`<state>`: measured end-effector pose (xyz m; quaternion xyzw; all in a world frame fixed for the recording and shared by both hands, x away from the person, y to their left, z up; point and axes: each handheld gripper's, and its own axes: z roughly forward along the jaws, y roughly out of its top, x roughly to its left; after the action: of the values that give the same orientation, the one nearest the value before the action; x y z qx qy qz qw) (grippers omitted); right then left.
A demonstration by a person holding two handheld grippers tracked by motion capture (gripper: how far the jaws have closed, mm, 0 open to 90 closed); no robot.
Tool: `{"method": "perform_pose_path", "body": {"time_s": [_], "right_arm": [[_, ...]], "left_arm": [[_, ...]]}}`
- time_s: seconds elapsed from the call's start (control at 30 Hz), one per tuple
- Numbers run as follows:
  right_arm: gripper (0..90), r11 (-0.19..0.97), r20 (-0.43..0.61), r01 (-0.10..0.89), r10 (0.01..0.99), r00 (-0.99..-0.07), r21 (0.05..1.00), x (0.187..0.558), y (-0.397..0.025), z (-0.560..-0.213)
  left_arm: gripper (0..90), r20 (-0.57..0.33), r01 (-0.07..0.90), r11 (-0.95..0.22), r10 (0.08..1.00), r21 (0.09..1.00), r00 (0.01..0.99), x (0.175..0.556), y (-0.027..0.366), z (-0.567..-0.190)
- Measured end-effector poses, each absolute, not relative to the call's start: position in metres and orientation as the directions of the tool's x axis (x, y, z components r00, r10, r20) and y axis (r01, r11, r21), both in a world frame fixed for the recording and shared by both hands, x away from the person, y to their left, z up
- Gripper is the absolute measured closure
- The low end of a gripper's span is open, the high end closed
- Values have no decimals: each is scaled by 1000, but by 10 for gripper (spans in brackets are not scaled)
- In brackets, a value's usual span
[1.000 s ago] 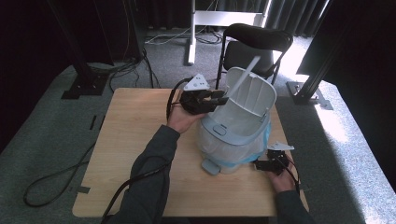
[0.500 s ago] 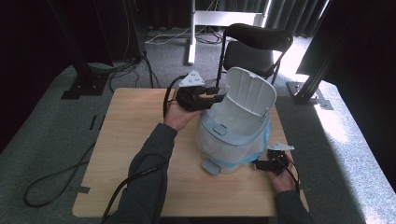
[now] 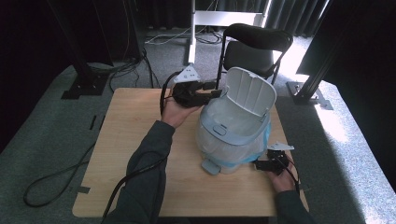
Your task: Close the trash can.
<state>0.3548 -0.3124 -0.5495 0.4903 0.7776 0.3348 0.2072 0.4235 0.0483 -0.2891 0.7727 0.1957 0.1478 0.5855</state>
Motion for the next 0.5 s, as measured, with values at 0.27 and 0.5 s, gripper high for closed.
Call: {"method": "perform_pose_path", "body": {"time_s": [0.27,0.5], "right_arm": [[129,295,6,624,901,-433,724,355,-312,-549],[129,295,6,624,901,-433,724,355,-312,-549]], "left_arm": [[583,-20,134,-216,459,967,888,429,47,-283],[598,-5,126,-236,454,964,891,428,41,-277]]}}
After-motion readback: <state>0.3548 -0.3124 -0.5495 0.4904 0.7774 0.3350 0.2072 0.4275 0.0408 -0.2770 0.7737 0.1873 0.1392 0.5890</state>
